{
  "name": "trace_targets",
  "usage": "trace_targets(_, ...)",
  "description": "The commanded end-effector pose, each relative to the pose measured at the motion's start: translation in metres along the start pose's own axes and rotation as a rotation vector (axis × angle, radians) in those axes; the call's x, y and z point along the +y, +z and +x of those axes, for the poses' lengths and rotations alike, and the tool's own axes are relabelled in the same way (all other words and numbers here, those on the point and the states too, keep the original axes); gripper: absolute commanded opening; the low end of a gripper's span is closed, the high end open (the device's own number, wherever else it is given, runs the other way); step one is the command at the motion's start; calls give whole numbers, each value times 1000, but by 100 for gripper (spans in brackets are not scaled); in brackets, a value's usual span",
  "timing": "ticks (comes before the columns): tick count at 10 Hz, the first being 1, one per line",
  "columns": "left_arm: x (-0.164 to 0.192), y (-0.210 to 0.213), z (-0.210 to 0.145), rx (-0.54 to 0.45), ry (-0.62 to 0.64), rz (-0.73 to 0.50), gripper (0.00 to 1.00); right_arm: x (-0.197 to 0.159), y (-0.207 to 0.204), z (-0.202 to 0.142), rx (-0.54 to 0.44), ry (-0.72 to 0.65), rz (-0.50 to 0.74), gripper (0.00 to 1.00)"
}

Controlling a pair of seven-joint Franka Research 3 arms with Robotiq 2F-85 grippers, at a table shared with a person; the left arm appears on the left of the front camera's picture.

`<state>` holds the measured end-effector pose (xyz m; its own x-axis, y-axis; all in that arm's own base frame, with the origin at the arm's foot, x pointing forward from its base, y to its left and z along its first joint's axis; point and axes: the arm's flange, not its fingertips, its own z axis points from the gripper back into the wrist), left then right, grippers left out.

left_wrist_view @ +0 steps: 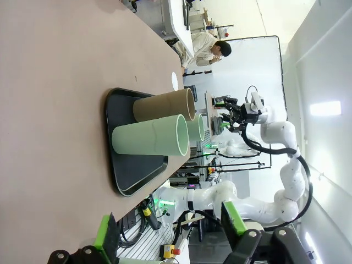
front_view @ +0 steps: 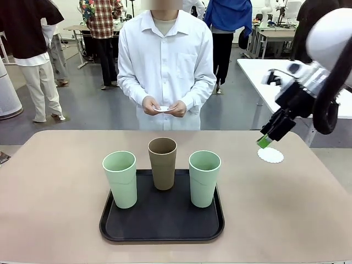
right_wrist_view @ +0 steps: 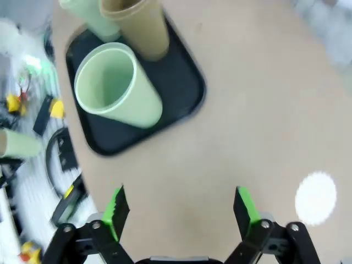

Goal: Place coasters on the table and set cups on them.
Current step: Pick up one Reusable plastic cup and place it on a coaster set by the human.

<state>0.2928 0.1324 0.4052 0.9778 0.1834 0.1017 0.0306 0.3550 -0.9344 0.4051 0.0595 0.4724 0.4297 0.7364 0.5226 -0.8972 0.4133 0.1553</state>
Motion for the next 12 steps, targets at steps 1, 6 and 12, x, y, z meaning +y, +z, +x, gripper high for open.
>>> trace_targets(1, -1, 2, 0, -6, -11, -18, 100, -11, -17, -44, -372, 85, 79, 100)
trace_targets(6, -1, 2, 0, -6, -11, -18, 100, -14, -46, -106, -566, 433, 389, 100)
trace_targets(12, -1, 2, 0, -6, -11, -18, 100, -19, -93, -105, -524, 502, 399, 100)
